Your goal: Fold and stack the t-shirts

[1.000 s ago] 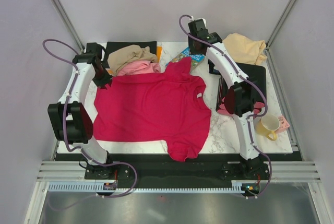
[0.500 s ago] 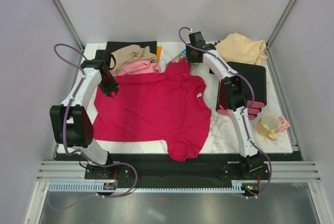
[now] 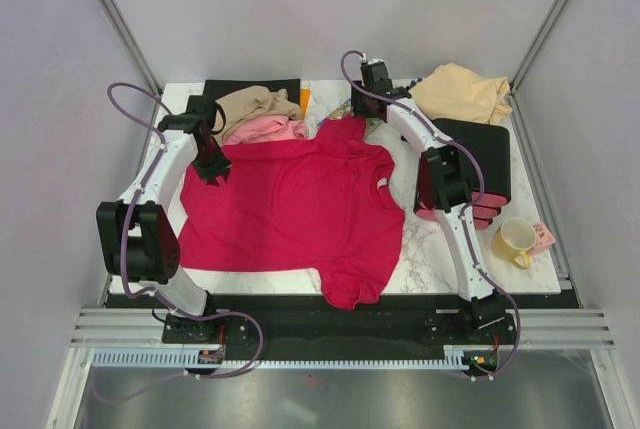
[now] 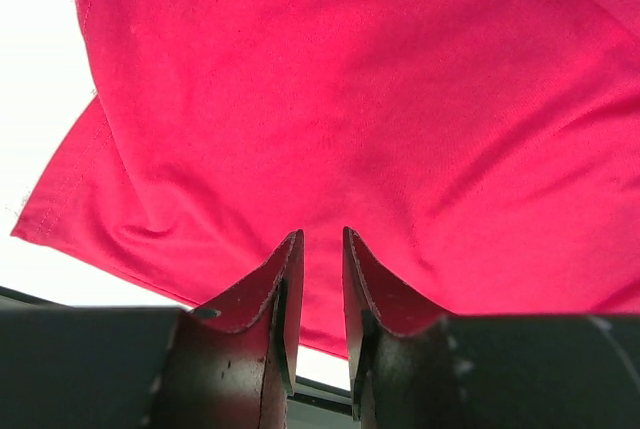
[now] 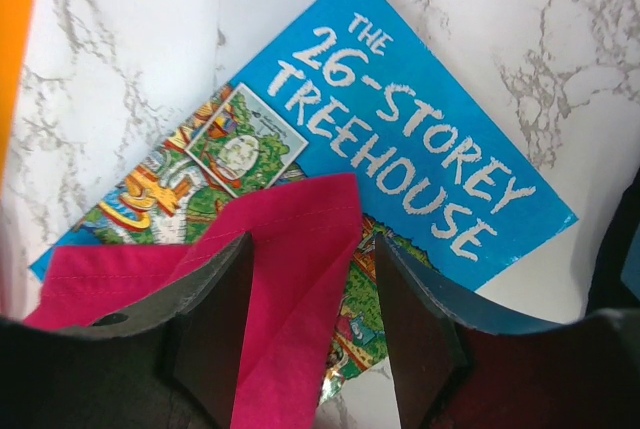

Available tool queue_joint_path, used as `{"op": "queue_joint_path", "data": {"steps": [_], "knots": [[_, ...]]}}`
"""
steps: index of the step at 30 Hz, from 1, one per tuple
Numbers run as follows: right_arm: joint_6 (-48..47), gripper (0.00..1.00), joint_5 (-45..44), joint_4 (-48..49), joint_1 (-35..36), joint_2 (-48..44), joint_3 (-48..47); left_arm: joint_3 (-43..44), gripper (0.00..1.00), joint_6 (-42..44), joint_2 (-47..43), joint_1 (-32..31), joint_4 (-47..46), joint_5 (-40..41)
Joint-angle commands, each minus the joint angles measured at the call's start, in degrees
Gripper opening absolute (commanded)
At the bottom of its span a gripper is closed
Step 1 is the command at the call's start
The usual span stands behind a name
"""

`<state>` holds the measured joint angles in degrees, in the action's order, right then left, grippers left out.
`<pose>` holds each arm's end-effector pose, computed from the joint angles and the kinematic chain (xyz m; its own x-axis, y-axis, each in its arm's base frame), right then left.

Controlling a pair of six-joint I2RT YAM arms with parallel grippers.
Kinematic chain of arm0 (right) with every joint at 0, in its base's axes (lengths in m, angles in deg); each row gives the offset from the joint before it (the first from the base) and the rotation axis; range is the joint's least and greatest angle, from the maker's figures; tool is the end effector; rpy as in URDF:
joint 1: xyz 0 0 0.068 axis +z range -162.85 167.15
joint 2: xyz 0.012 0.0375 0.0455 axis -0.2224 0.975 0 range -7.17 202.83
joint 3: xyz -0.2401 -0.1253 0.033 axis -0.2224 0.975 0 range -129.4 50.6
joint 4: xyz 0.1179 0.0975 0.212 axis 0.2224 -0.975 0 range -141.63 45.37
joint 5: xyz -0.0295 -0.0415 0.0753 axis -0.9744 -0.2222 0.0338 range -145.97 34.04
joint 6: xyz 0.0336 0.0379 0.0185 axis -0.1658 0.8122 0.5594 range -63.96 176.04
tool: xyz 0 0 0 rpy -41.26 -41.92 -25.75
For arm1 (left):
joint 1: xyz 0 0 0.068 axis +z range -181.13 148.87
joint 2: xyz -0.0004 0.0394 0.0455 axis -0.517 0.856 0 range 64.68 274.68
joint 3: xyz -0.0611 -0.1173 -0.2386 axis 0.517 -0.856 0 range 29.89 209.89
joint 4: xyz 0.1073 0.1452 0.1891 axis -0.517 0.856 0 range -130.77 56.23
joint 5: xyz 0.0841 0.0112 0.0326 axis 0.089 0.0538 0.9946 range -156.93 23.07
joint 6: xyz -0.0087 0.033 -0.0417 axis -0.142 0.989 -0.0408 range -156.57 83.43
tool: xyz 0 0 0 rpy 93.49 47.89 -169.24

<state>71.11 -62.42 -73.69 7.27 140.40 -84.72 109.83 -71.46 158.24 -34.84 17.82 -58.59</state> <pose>0.5433 0.1948 0.1896 -0.6667 0.0309 -0.7447 -0.0923 0.9880 0.1236 0.3218 -0.0156 0.2737 -0.7906 -0.5160 -0.3297 -0.5274 0.8474 -0.0617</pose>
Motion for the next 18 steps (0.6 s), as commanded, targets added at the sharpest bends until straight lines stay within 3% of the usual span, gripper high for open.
{"op": "queue_joint_path", "data": {"steps": [1, 9, 15, 18], "knots": [[0.75, 0.59, -0.75, 2.16, -0.69, 1.58, -0.55, -0.22, 0.29, 0.62, -1.27, -0.34, -0.05, -0.25], [2.5, 0.56, 2.67, 2.87, -2.01, 3.43, -1.26, -0.22, 0.29, 0.62, -1.1, -0.95, 0.04, -0.43], [3.03, 0.34, 7.76, 4.36, -2.28, 4.48, -1.17, -0.14, 0.29, 0.79, -0.66, -1.13, 0.12, -0.69], [3.73, 0.17, 9.53, 4.45, -2.28, 4.75, -1.17, -0.14, 0.28, 0.88, -0.31, -1.22, 0.21, -0.69]]}}
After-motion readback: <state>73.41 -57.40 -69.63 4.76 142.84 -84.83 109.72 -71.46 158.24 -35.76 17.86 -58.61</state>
